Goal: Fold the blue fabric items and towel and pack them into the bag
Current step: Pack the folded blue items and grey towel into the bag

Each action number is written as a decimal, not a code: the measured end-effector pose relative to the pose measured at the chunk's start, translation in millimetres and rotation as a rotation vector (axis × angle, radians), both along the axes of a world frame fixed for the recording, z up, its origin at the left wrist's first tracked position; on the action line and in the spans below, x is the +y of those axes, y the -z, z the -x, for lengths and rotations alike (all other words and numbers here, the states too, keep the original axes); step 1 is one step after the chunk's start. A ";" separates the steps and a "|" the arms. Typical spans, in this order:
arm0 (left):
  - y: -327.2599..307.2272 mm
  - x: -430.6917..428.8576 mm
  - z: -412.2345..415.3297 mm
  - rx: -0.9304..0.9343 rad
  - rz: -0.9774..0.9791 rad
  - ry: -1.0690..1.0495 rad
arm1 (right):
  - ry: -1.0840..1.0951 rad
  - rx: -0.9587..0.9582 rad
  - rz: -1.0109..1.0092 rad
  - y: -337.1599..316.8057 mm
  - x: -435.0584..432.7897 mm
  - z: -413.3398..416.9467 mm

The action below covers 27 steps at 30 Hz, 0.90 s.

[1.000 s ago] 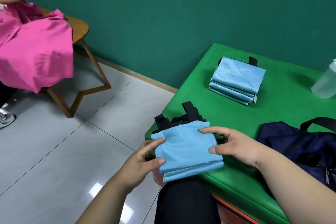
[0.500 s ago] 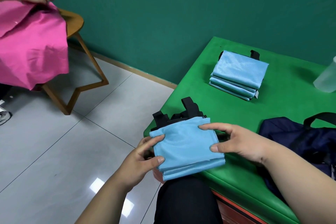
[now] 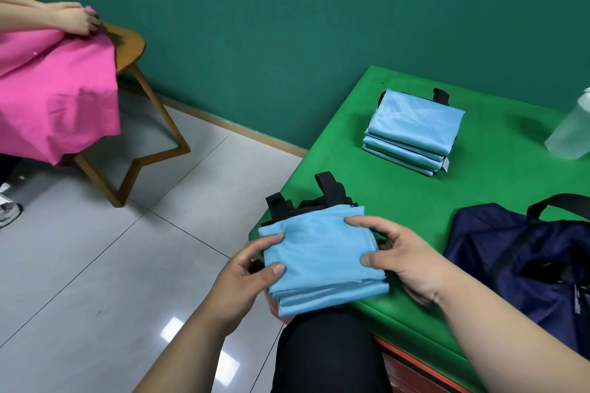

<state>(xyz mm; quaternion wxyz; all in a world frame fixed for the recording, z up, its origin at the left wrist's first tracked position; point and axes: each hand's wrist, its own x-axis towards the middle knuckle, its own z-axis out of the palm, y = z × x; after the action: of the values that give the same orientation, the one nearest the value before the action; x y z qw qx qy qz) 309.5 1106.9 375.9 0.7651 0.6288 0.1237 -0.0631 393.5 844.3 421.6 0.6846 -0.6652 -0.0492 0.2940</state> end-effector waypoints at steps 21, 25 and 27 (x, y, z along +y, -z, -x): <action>-5.7 5.2 3.0 -0.051 -0.181 0.147 | -0.261 -0.120 0.175 -12.7 -11.8 -12.3; -4.2 2.2 1.0 -0.026 -0.081 0.072 | -0.166 -0.045 0.091 -10.5 -5.8 -9.7; -5.4 2.1 0.7 -0.020 -0.053 0.056 | -0.088 0.006 0.016 -7.1 -2.5 -5.6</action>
<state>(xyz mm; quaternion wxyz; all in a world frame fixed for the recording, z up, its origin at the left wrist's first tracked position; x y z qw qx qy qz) 308.8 1109.0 381.4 0.7474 0.6525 0.1001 -0.0750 399.2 841.8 428.7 0.6657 -0.6671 -0.0739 0.3261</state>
